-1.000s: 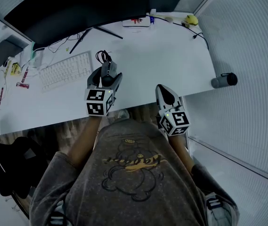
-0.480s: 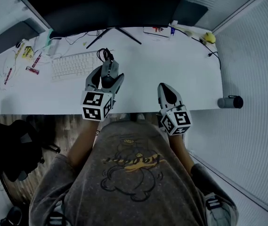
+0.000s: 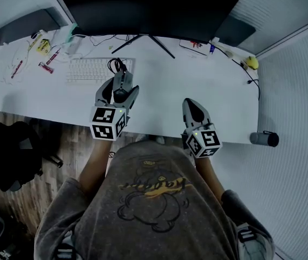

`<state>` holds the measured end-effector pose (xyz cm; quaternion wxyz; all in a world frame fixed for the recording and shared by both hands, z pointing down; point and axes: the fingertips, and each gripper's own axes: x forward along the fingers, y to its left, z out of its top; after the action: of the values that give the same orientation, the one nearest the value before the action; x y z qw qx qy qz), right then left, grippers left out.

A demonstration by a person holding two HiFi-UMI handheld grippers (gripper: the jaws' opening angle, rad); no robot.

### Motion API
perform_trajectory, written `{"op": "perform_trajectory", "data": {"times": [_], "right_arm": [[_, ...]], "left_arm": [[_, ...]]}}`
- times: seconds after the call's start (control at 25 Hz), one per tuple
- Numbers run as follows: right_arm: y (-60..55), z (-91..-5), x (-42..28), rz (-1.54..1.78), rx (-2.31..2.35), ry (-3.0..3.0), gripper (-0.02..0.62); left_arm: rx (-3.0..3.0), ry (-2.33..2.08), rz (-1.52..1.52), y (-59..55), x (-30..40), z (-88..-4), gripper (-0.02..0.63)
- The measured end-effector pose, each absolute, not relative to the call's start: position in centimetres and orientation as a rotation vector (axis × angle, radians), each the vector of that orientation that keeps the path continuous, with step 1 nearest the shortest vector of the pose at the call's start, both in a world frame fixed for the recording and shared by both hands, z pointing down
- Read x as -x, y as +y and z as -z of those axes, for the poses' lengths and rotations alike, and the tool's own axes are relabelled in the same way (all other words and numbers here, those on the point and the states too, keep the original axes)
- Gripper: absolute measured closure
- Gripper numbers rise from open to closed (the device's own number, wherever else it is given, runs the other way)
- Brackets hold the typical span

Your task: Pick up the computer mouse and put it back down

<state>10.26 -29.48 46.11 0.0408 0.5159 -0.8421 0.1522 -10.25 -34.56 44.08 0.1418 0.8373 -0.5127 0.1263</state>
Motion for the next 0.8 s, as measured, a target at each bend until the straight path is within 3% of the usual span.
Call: {"op": "perform_trajectory", "data": {"times": [0.8], "right_arm": [[-30.3,-47.3,-9.0,-0.504,-1.498,-2.602,0.589]], "left_arm": [[-2.209,-1.554,-0.559,-33.2,14.9,-53.6,0.247]]}}
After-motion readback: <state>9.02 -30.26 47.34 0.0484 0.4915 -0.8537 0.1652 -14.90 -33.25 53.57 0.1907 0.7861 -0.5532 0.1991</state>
